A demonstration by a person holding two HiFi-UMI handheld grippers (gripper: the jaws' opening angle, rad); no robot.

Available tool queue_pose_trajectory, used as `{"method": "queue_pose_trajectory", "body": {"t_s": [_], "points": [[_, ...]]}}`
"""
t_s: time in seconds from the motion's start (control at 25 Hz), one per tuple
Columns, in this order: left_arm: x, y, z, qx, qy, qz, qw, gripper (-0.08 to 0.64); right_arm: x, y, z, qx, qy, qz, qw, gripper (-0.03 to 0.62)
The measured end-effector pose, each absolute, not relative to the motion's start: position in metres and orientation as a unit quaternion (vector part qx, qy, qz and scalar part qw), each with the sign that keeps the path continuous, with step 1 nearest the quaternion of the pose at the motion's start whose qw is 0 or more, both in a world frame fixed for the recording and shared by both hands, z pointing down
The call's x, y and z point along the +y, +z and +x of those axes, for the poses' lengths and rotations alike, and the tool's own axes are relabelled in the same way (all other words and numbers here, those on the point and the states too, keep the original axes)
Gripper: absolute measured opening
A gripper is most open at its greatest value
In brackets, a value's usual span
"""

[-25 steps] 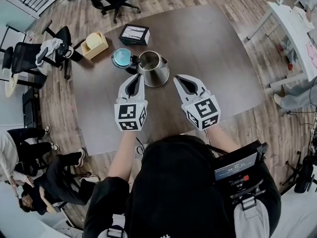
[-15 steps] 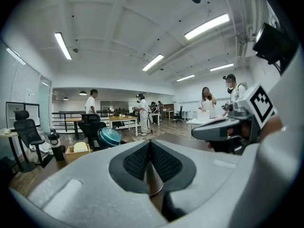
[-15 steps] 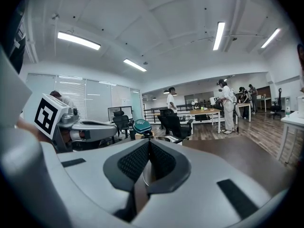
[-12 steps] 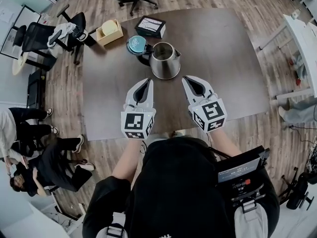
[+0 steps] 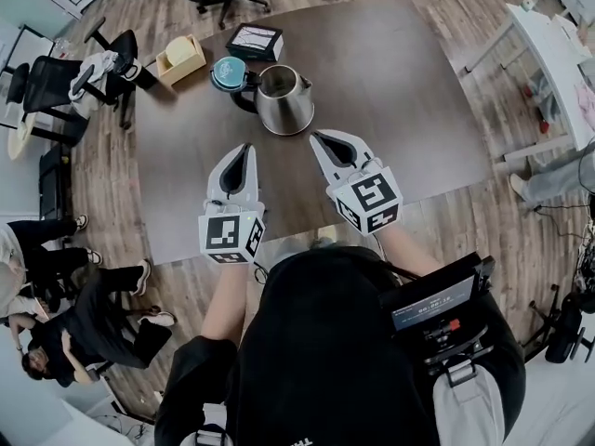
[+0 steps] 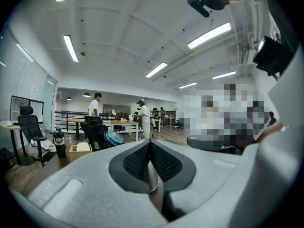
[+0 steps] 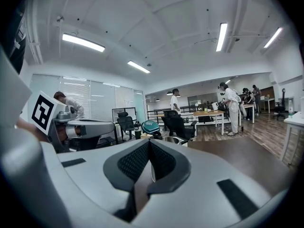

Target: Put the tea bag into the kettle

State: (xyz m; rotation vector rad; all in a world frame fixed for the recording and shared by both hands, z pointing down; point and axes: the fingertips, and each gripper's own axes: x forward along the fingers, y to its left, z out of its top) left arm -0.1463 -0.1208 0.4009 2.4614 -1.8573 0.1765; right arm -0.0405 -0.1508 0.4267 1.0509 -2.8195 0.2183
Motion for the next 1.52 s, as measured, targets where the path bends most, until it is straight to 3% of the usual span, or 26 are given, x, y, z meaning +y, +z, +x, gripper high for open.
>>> {"method": "queue_pose_trajectory", "body": {"t_s": [1.52], "points": [[0.107, 0.383, -0.172, -0.571, 0.029, 0.819, 0.040, 0.003, 0.079, 0.412, -0.055, -0.910, 0.059, 0.401, 0.087, 0.008]]}}
